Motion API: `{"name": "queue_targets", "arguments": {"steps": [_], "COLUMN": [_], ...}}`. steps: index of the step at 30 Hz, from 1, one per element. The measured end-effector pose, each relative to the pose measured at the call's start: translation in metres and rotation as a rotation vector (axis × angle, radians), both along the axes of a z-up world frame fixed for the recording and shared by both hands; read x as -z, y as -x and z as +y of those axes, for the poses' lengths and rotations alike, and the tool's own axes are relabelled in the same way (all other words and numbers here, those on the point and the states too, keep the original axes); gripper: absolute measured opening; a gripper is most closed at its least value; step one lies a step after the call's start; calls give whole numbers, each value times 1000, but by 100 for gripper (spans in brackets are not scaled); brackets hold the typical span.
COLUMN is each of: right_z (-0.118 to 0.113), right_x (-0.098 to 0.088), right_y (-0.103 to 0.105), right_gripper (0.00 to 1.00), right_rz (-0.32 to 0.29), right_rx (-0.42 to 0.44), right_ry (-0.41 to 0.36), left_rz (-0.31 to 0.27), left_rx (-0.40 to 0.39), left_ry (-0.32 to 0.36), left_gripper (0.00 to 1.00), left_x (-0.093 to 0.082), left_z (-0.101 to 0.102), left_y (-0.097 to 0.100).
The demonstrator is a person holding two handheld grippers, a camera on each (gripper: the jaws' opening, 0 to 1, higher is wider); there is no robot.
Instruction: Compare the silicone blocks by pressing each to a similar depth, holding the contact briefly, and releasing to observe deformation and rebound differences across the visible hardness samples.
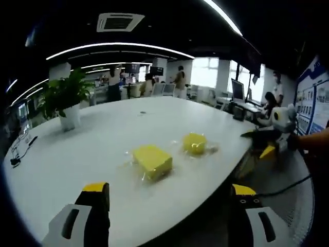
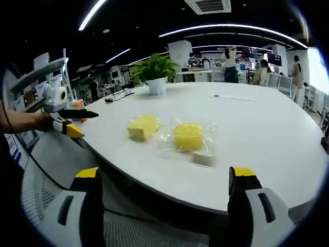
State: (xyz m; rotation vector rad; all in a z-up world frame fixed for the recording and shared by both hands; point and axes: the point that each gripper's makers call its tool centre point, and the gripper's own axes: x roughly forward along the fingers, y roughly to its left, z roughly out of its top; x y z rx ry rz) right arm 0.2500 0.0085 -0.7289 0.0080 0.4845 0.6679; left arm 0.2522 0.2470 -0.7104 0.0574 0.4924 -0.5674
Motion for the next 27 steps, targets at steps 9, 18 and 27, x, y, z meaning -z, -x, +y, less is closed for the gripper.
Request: {"name": "queue_targets", "arguments": {"steps": [9,18,27], "right_z": [0,-4,-10], "right_x": [4,7,6], "right_y": [0,-1,-6], "right_gripper": [96,96,96], "right_rz": [14,26,25], "right_rx": [0,19,51], "right_ry": [17,27,14], "left_rz": [-13,-6,26], "left_rx": [-15,-11,1], "left_ry": [28,40,69], "left_gripper": [99,99,100], "left_x": [0,1,3], "left_z": [2,0,0], "left_y": [-1,0,-1]}}
